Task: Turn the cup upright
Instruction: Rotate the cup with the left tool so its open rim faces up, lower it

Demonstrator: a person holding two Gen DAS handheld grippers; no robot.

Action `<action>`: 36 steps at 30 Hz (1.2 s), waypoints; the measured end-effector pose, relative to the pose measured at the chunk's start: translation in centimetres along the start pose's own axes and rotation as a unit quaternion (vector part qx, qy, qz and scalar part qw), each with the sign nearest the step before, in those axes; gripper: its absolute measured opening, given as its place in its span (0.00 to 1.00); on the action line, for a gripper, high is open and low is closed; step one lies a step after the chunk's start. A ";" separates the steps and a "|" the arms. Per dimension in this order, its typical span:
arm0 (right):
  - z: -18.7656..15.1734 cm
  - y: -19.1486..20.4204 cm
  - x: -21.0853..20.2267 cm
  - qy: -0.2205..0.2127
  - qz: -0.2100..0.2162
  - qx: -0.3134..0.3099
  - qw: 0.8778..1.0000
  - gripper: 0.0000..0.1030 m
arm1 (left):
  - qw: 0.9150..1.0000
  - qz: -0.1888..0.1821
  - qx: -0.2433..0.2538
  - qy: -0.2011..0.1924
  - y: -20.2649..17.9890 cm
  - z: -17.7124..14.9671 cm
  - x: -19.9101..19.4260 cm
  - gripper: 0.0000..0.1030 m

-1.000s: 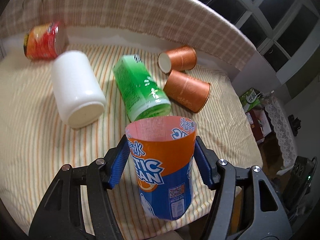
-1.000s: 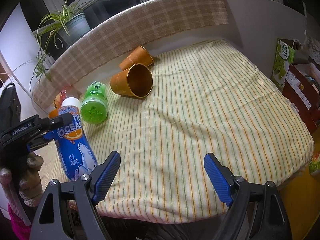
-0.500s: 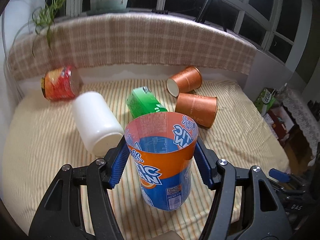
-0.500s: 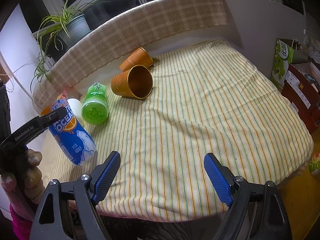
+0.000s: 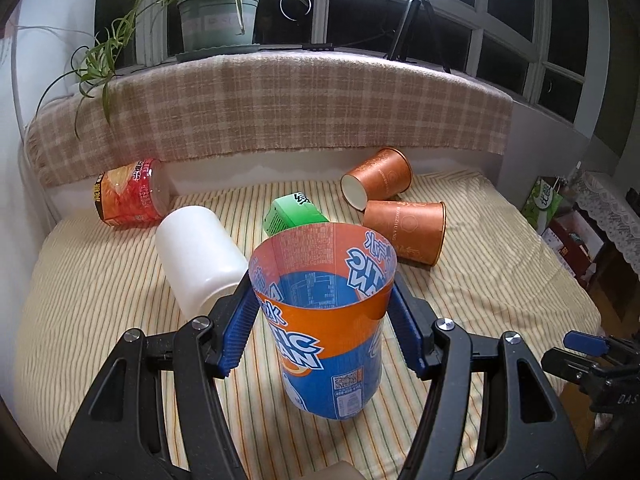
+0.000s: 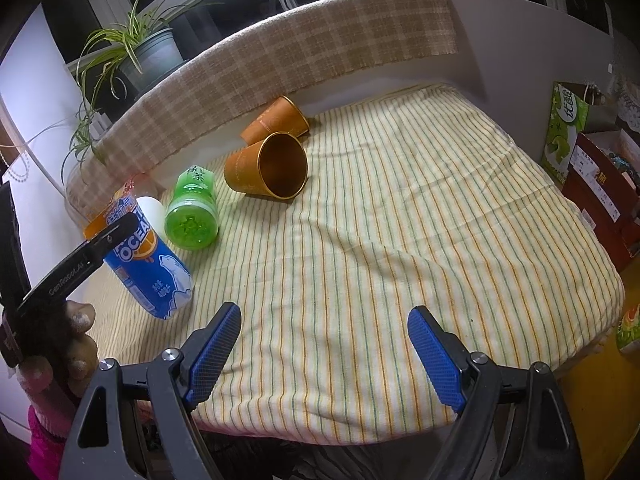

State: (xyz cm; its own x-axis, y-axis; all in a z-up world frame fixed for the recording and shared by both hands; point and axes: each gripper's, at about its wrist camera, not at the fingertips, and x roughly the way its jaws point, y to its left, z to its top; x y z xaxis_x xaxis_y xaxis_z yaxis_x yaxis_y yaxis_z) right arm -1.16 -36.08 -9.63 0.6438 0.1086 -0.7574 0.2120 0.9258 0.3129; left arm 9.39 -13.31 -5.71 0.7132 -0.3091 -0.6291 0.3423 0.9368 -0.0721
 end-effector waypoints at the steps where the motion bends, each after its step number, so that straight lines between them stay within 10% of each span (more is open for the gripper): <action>1: 0.0 0.1 0.0 0.000 0.000 -0.001 1.000 0.85 | 1.000 -0.001 0.002 0.000 0.0 -0.1 -0.1 0.62; 36: -0.3 2.3 -0.3 -0.004 0.009 -0.030 1.000 0.85 | 0.994 -0.072 -0.041 0.074 2.0 -2.7 -0.6 0.79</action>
State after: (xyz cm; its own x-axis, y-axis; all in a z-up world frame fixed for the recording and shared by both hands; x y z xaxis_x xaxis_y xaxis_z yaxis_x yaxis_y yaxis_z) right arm -1.08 -33.87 -8.79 0.6524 0.1224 -0.7480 0.1565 0.9439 0.2909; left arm 8.06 -10.80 -7.58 0.5604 -0.4197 -0.7140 0.3791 0.8965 -0.2294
